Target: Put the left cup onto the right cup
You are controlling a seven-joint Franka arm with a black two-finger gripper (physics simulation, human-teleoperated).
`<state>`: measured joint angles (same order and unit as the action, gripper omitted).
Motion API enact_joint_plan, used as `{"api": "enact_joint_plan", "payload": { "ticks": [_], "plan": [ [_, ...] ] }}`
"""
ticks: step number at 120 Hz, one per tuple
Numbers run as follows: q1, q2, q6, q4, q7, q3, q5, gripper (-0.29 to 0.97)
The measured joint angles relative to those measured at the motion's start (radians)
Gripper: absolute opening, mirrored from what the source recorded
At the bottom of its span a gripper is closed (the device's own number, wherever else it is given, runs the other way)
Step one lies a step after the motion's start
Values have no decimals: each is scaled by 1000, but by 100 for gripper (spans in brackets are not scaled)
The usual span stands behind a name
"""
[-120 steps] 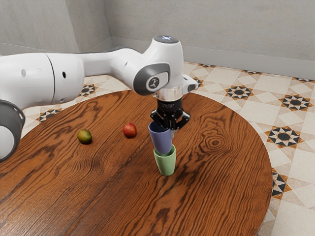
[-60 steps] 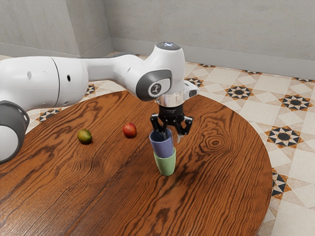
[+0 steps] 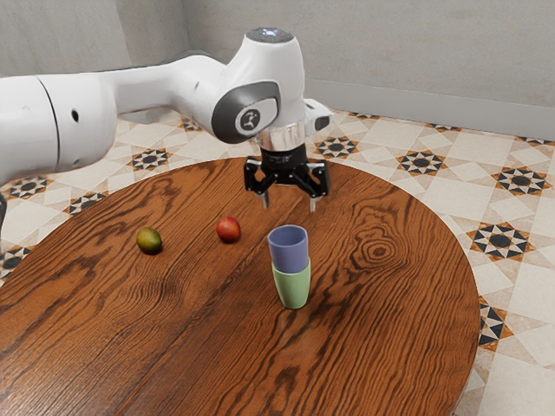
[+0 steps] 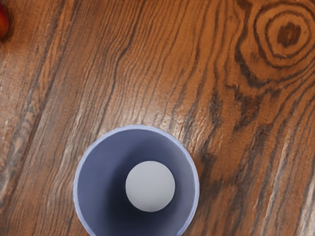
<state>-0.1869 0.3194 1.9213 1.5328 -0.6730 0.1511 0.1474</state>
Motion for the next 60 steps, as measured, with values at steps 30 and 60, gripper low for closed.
{"api": "enact_joint_plan", "payload": {
  "ticks": [30, 60],
  "plan": [
    [-9, -104, -67, 20, 149, -69, 38, 67],
    [3, -273, -92, 194, 290, -88, 54, 68]
  ]
}}
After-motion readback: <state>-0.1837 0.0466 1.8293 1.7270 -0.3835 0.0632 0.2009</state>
